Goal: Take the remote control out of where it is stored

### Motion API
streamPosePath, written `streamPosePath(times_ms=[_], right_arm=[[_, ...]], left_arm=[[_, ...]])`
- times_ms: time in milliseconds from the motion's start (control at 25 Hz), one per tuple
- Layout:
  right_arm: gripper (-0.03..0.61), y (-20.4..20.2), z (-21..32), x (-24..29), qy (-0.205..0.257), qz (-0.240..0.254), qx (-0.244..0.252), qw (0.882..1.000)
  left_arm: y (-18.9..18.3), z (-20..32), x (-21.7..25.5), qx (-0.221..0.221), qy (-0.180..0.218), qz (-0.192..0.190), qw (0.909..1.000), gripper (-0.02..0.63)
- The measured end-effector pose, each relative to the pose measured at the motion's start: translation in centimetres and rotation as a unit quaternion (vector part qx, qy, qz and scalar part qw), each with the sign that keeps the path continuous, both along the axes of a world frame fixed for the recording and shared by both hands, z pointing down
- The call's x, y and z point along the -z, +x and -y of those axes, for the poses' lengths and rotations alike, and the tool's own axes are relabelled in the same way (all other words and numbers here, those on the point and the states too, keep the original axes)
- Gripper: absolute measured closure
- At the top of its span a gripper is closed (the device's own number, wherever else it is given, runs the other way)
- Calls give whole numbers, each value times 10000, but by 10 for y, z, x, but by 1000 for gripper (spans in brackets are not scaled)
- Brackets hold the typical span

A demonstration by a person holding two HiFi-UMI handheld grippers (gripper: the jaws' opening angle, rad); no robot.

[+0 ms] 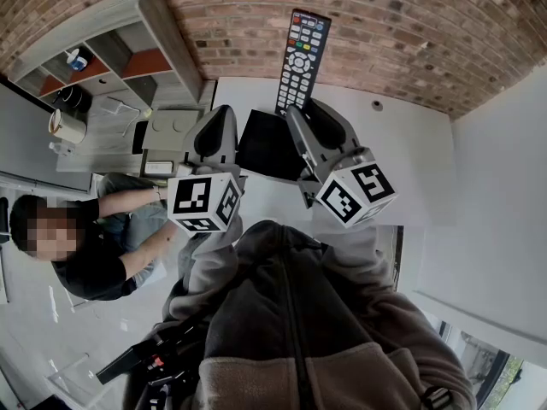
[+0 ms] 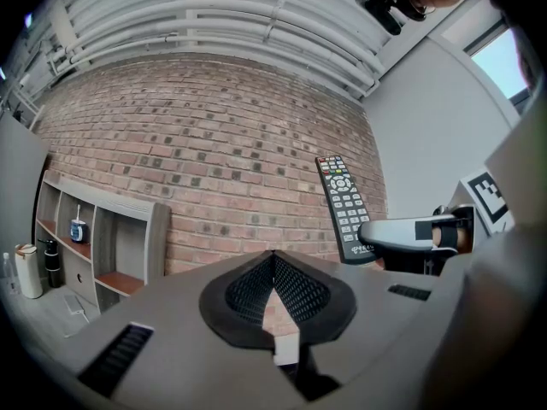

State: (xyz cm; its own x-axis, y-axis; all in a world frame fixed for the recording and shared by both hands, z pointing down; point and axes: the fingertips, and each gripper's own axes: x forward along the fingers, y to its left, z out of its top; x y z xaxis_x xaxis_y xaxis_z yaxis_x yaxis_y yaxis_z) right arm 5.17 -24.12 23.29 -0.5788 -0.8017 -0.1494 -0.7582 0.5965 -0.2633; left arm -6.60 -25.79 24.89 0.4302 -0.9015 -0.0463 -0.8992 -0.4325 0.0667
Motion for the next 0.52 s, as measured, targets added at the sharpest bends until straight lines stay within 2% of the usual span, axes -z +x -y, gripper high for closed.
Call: streamPosePath(times_ms=[520], right_arm=[[474, 3, -5, 4, 29, -118, -66, 9999]], left_arm=[[7, -3, 5, -43, 44, -2, 10000, 609]])
